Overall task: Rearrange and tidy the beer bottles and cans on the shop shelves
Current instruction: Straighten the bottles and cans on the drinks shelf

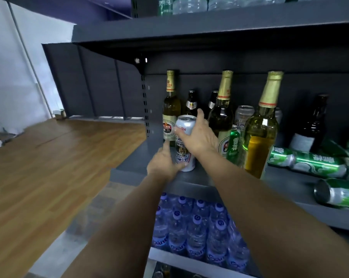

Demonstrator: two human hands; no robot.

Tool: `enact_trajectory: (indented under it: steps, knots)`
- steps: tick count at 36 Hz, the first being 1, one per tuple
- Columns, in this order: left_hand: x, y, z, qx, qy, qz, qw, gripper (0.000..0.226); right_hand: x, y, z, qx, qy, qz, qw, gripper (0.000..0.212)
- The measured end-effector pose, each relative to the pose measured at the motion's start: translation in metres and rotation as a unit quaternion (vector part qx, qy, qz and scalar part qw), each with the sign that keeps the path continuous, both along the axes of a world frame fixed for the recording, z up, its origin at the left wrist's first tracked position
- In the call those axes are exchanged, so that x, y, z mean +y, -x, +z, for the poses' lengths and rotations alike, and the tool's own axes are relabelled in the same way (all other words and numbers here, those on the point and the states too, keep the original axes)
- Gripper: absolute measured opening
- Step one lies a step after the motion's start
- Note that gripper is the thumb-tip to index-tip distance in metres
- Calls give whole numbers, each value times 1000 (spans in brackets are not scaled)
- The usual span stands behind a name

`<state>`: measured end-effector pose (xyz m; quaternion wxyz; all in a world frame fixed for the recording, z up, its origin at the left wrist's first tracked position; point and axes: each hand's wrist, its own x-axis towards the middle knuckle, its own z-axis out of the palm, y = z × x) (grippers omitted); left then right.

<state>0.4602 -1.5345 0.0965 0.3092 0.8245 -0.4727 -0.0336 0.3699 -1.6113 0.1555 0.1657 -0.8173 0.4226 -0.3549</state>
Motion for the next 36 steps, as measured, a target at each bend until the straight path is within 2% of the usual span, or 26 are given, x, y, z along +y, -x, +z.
enact_trajectory:
  steps: [3,7,10,12,15,19,21,23,26,28,33,36]
  knots:
    - [-10,-10,4,130,64,-77,986,108,1,-14,-6,-16,-30,-55,998,82]
    - [-30,-23,10,203,90,-111,969,95,0,-25,-7,-18,-2,-93,996,68]
    - [-40,-32,12,181,90,-112,973,69,0,-33,-4,-4,8,-93,996,67]
    - [-42,-39,12,156,104,-100,977,60,1,-38,-3,-17,-1,-90,996,66]
    - [-43,-56,12,124,126,-75,981,64,2,-50,0,-22,-2,-63,998,64]
    - [-47,-79,11,140,147,-45,978,62,-6,-58,14,-26,5,-84,996,55]
    - [-52,-90,8,142,150,-27,978,61,-15,-56,19,24,21,-111,993,49]
    - [-57,-99,6,148,148,-5,978,61,-24,-53,19,123,32,-117,985,46]
    - [-63,-109,4,139,147,26,979,61,-33,-54,11,277,46,-106,954,50]
    - [-67,-115,3,117,151,31,981,63,-39,-56,6,342,63,-105,932,56]
    - [-78,-130,2,131,156,46,978,65,-46,-62,-1,392,75,-124,908,72]
    - [-83,-137,0,163,162,54,972,68,-48,-65,-2,366,61,-123,920,70]
